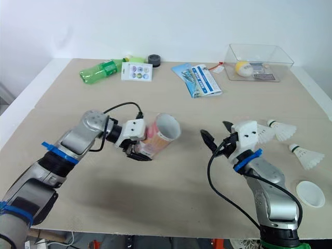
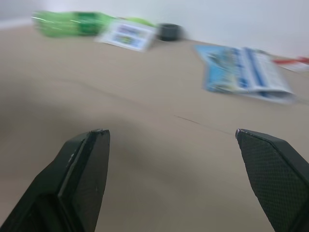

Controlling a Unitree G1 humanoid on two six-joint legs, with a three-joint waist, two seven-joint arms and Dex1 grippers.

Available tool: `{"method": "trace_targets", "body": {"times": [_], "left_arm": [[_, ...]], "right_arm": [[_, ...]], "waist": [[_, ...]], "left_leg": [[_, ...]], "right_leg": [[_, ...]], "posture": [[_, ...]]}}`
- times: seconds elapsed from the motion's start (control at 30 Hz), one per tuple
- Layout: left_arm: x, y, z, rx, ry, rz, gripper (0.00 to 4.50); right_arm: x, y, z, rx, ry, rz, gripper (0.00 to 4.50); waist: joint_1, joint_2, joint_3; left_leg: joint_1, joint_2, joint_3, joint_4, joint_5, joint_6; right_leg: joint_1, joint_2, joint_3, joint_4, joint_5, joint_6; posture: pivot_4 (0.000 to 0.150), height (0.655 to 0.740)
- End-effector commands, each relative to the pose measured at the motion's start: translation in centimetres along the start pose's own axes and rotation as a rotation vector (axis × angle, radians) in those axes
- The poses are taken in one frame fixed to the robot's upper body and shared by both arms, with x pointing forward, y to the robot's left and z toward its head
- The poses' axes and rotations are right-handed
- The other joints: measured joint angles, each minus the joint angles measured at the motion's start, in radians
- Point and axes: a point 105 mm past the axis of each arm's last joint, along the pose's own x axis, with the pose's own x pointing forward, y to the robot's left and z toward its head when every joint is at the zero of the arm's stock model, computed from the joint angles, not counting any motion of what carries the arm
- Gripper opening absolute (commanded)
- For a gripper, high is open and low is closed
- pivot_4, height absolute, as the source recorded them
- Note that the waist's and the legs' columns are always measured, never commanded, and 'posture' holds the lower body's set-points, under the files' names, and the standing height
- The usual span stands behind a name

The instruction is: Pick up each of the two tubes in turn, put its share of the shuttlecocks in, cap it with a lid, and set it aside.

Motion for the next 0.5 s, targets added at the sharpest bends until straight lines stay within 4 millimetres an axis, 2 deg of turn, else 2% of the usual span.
{"method": "trace_targets", "body": {"times": [0.03,0.07,0.13,0.17,0.23,0.33,0.5], "left_arm": [[0.3,0.5,0.7,0.06,0.034,-0.006,3.73],[0.5,0.5,0.8,0.074,0.044,-0.009,3.73],[0.9,0.5,0.9,0.088,0.057,-0.024,3.73],[1.0,0.5,1.0,0.09,0.06,-0.03,3.73],[1.2,0.5,1.2,0.098,0.06,-0.044,3.73],[1.5,0.6,1.7,0.097,0.052,-0.056,3.73],[1.7,0.8,2.1,0.101,0.051,-0.066,3.73]], "right_arm": [[-1.2,-1.0,1.5,-0.03,-0.027,-0.062,4.5],[-1.5,-0.8,1.5,-0.023,-0.021,-0.046,4.5],[-2.5,1.1,2.6,0.037,-0.081,0.15,4.5],[-3.2,1.8,3.1,0.023,-0.105,0.244,4.5],[-4.9,3.4,2.6,-0.078,-0.069,0.457,4.5],[-5.9,3.7,1.7,-0.138,-0.006,0.598,4.5],[-5.4,3.8,1.7,-0.196,-0.013,0.697,4.5]], "waist": [[0.0,0.0,0.0],[0.001,0.0,0.0],[0.001,0.0,0.0],[0.001,0.0,0.0],[0.003,0.001,0.0],[0.003,0.0,0.001],[0.002,-0.001,0.001]], "left_leg": [[0.0,0.0,0.0,0.0,0.0,0.0],[0.0,0.0,0.0,0.0,0.0,0.0],[0.0,0.0,-0.001,0.0,-0.001,0.001],[0.0,0.0,-0.001,0.0,-0.001,0.001],[0.0,-0.001,0.0,0.001,-0.001,0.001],[-0.001,-0.003,-0.001,0.003,-0.001,0.001],[-0.001,-0.002,-0.001,0.008,-0.001,0.002]], "right_leg": [[0.0,0.0,0.0,0.0,0.0,0.0],[0.0,0.0,0.0,0.0,0.0,0.0],[0.0,0.0,0.0,0.0,-0.001,0.0],[0.0,0.0,0.0,0.0,-0.001,0.0],[0.001,-0.001,0.0,0.0,-0.001,0.001],[0.003,-0.002,-0.001,0.0,-0.002,0.003],[0.003,-0.002,0.0,0.0,-0.001,-0.001]], "posture": [[0.15,0.74],[0.15,0.74],[0.15,0.74],[0.15,0.74],[0.15,0.74],[0.15,0.74],[0.15,0.74]]}}
